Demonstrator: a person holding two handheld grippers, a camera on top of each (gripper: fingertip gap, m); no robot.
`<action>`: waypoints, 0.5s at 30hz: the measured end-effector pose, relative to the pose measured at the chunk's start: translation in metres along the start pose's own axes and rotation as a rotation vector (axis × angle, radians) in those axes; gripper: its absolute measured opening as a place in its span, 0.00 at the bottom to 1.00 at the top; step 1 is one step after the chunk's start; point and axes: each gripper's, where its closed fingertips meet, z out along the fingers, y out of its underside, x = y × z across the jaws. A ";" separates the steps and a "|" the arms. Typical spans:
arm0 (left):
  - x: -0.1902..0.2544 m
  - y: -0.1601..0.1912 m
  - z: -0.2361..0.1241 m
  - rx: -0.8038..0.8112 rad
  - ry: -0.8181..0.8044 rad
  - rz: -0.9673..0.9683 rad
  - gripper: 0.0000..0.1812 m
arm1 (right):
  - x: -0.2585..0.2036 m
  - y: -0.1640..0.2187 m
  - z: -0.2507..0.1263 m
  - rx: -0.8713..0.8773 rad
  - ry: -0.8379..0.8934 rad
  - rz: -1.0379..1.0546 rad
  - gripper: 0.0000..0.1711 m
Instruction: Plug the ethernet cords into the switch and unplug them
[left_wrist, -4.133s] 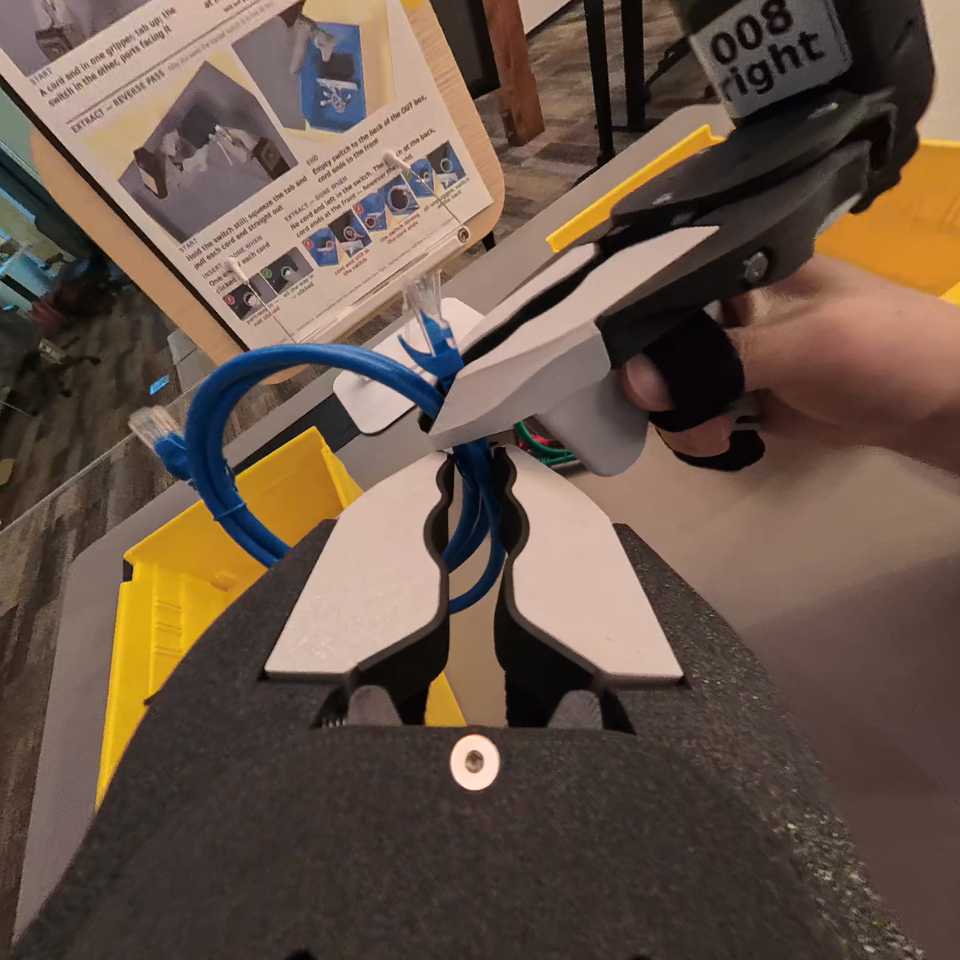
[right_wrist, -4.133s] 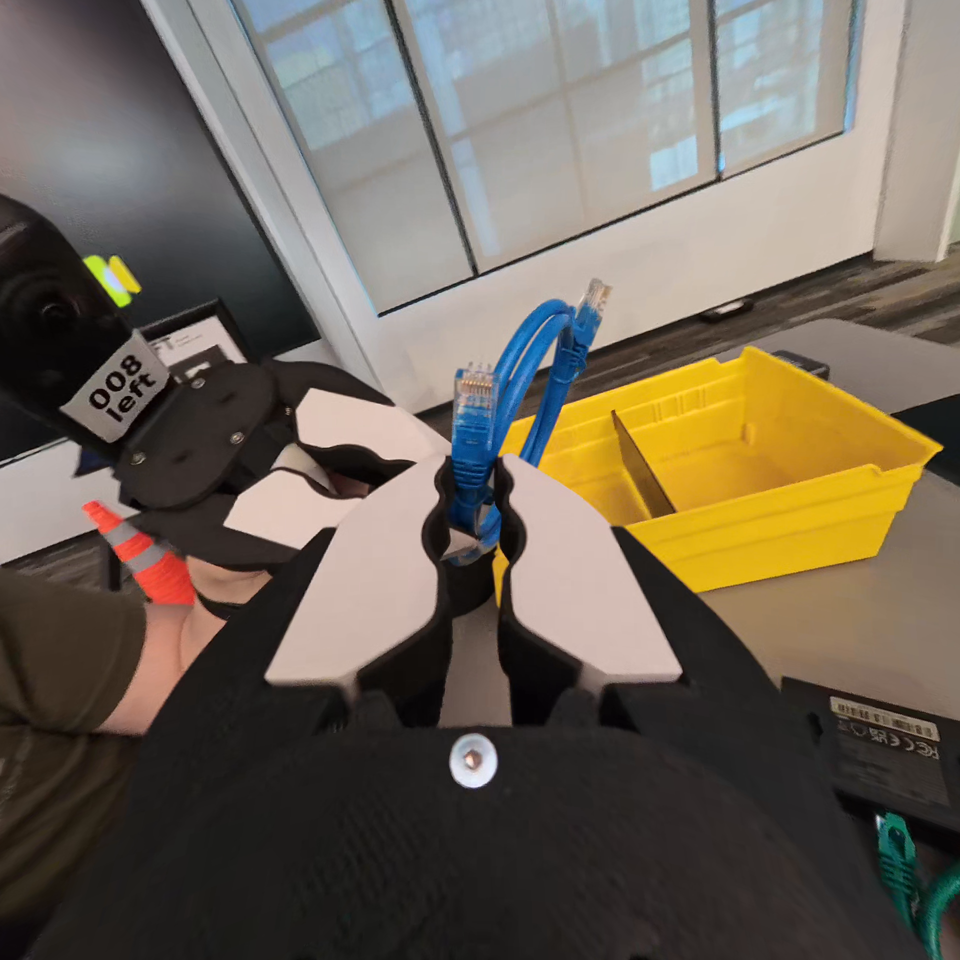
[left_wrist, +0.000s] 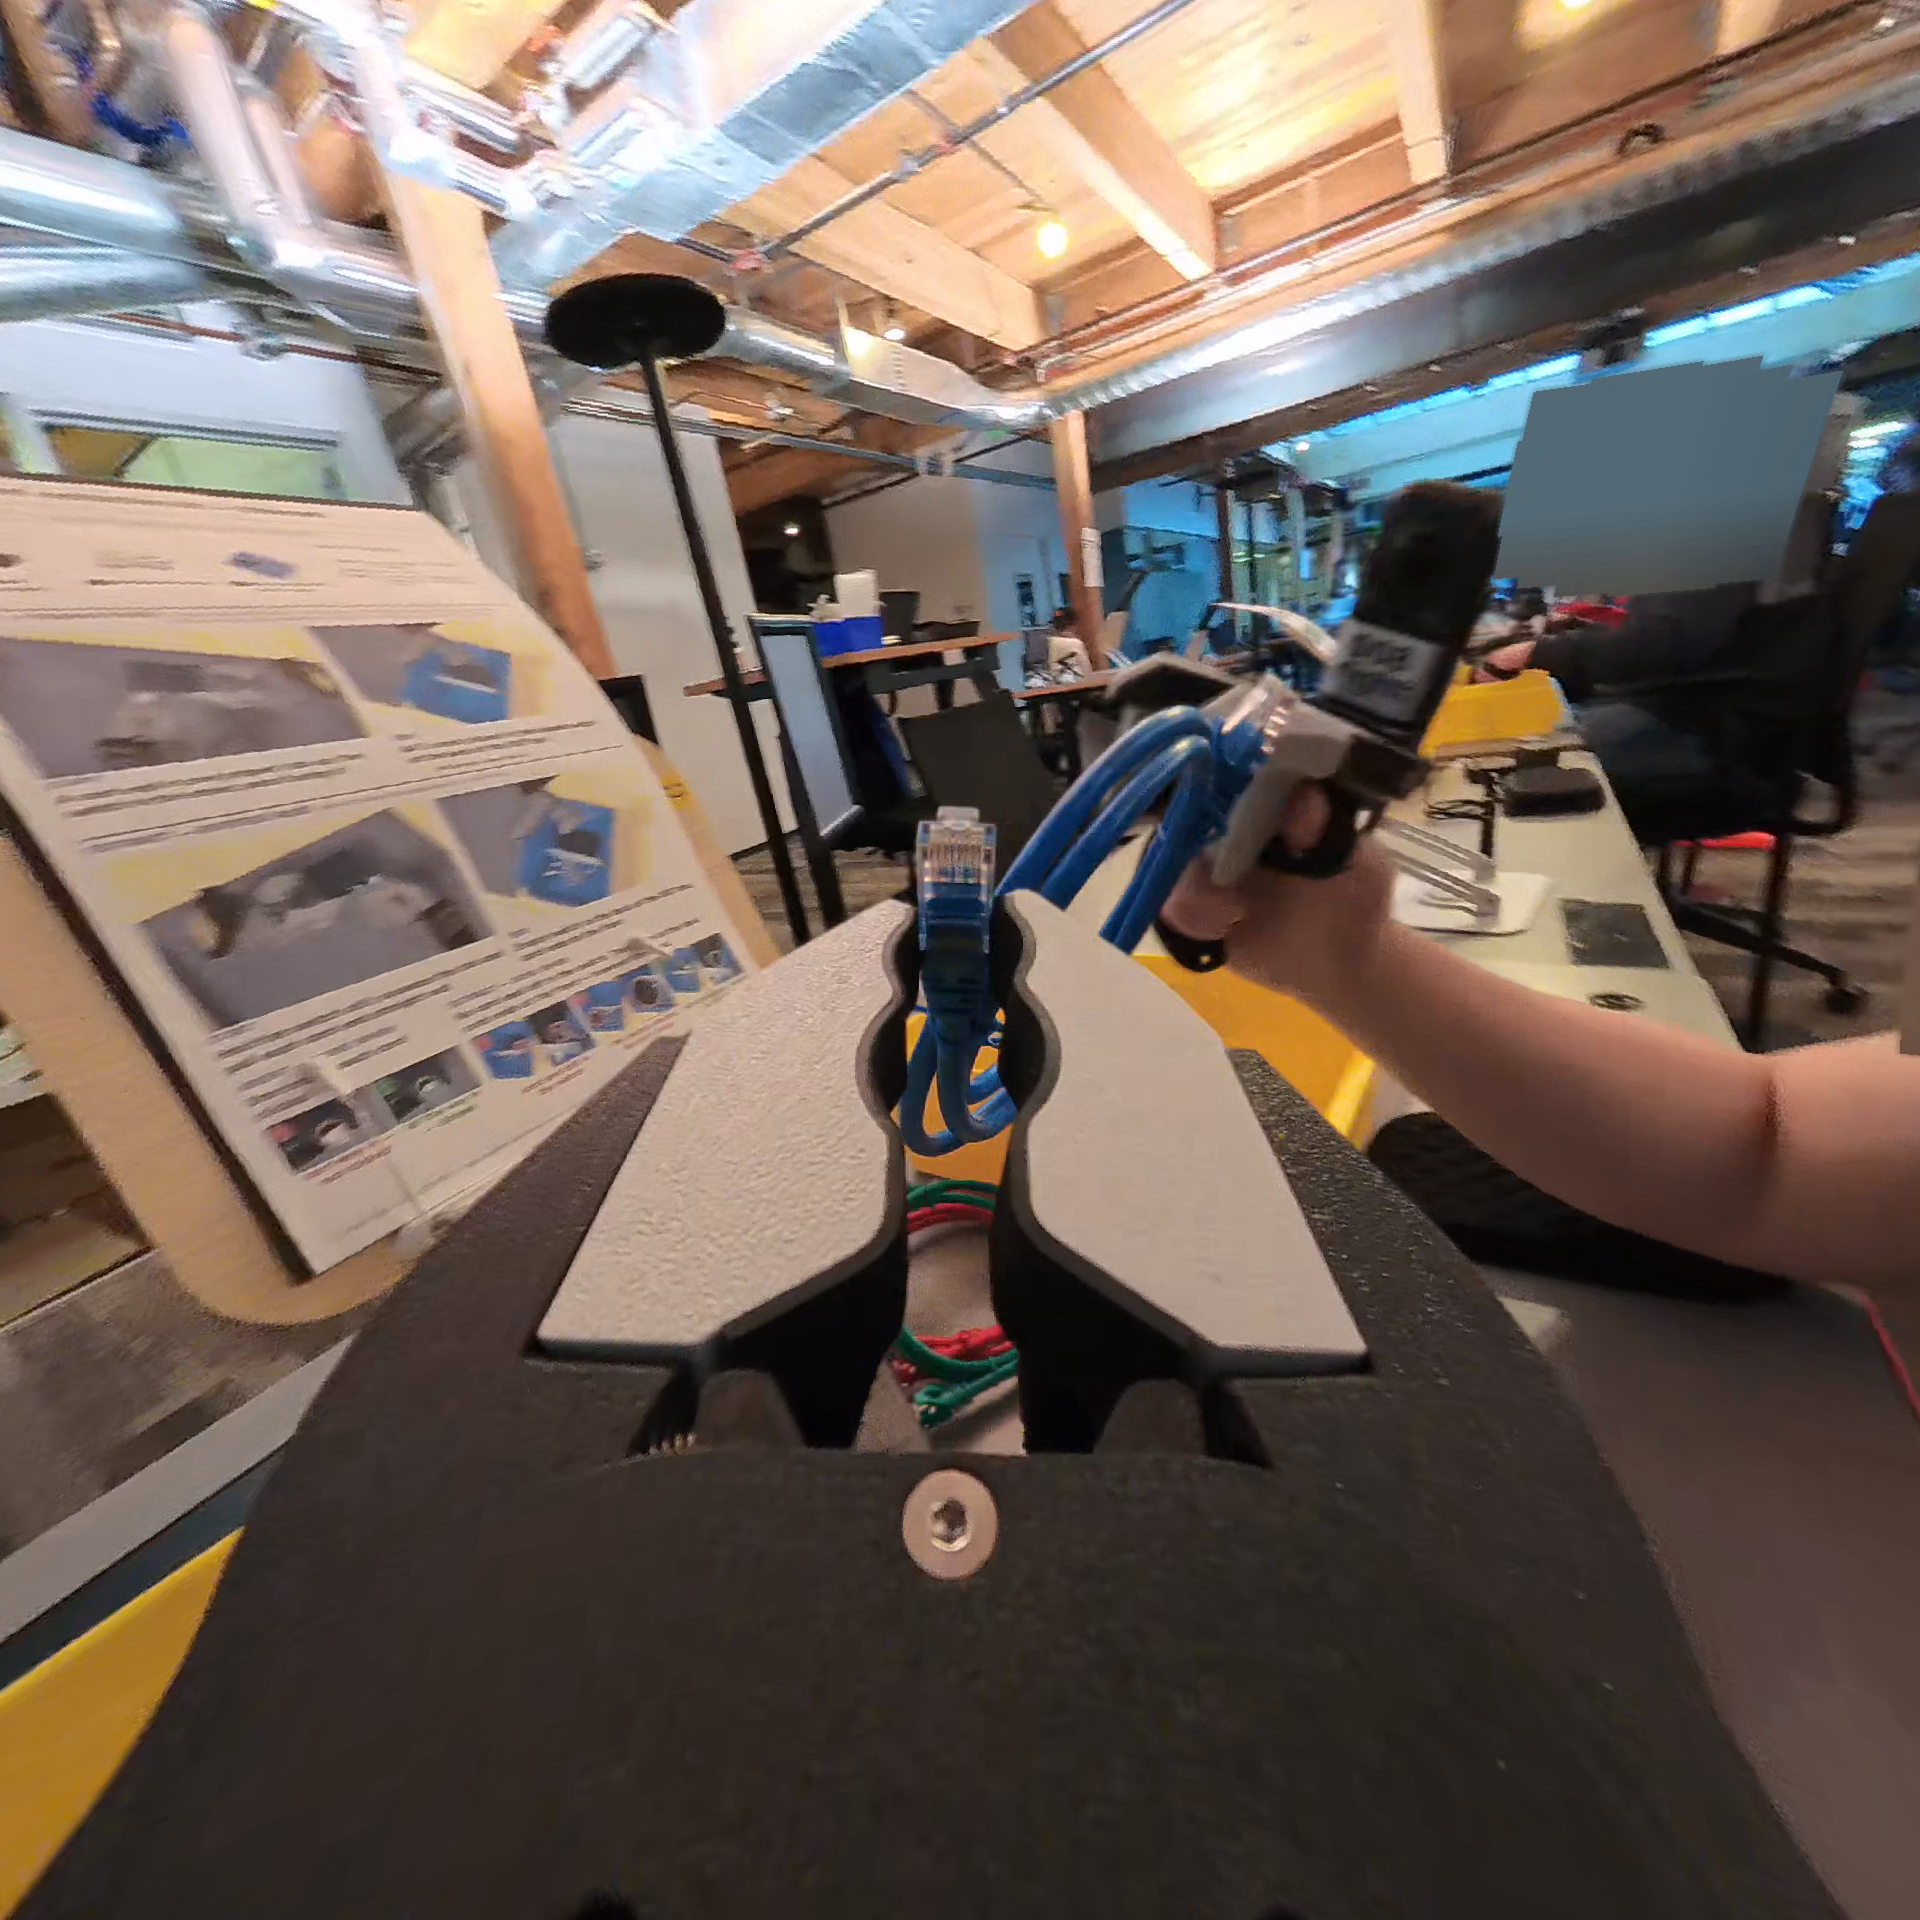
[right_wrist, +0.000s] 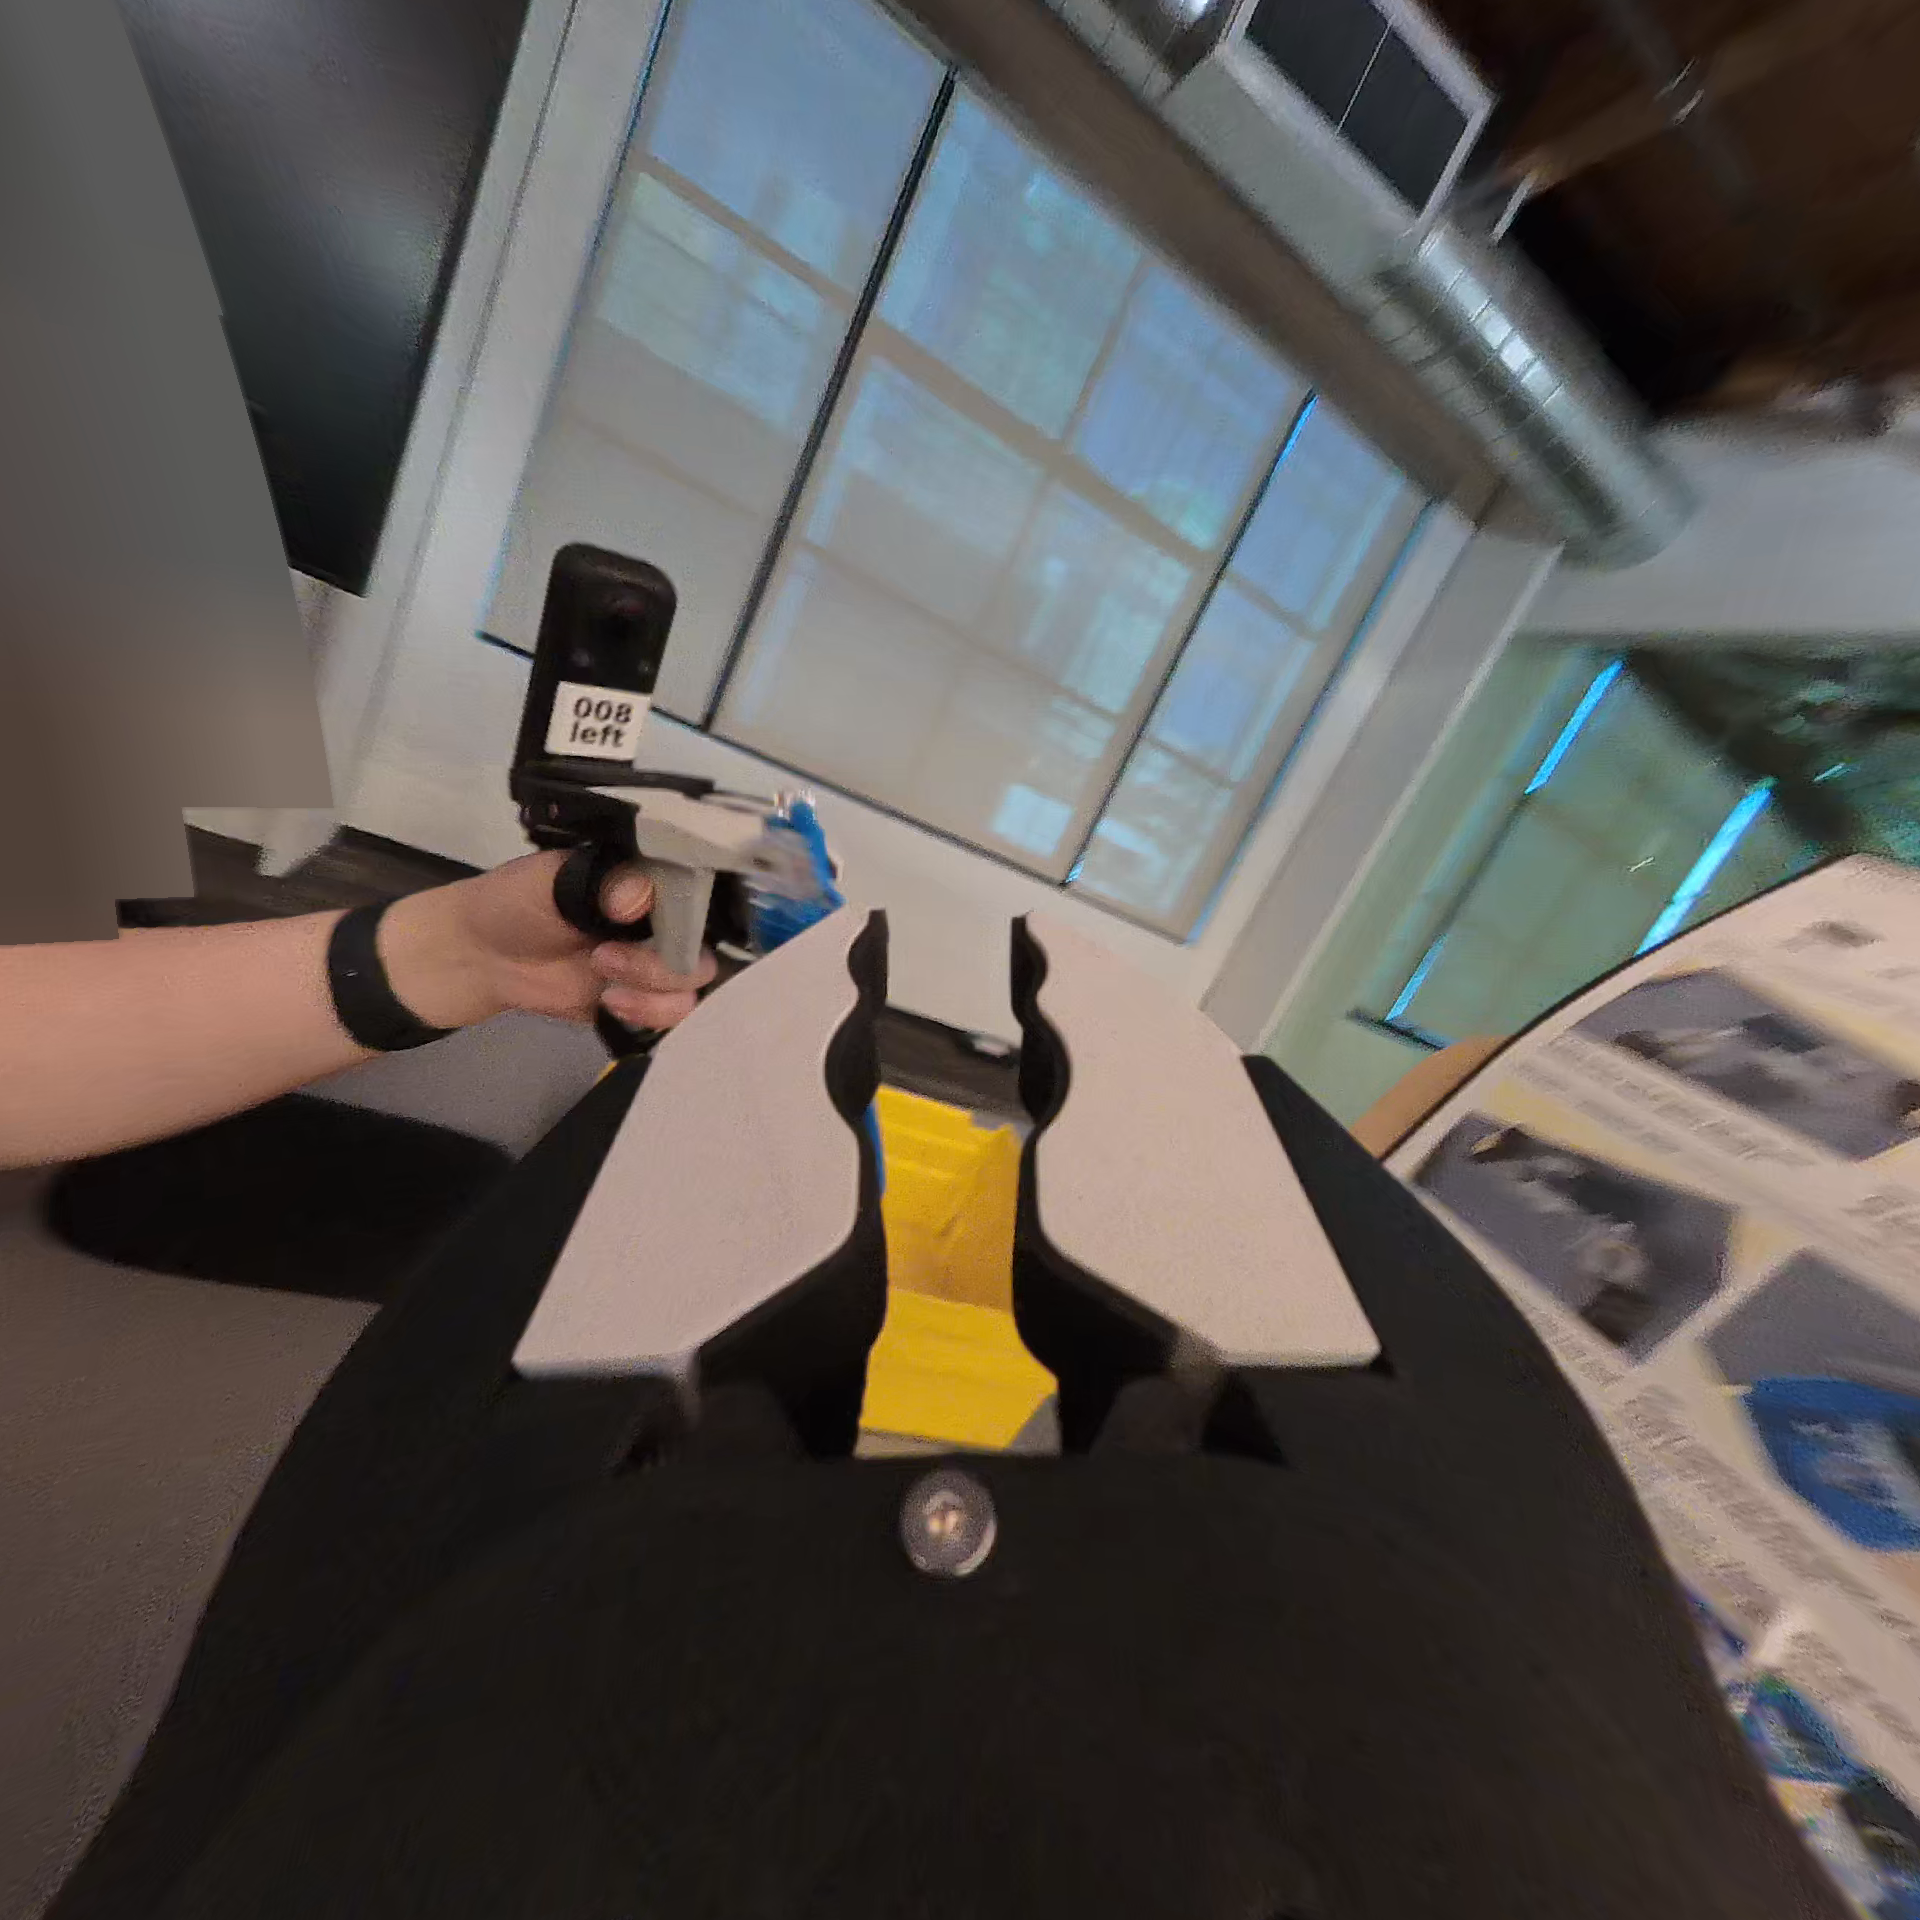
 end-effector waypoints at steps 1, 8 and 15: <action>-0.005 0.000 -0.001 0.005 -0.026 -0.011 0.07 | -0.001 -0.009 -0.003 0.019 0.025 -0.054 0.12; -0.014 0.011 0.010 0.048 -0.082 -0.080 0.07 | -0.075 -0.002 0.027 -0.057 -0.103 -0.348 0.07; 0.003 0.022 0.035 0.070 -0.074 -0.059 0.07 | -0.045 0.070 0.058 -0.238 0.178 -0.210 0.25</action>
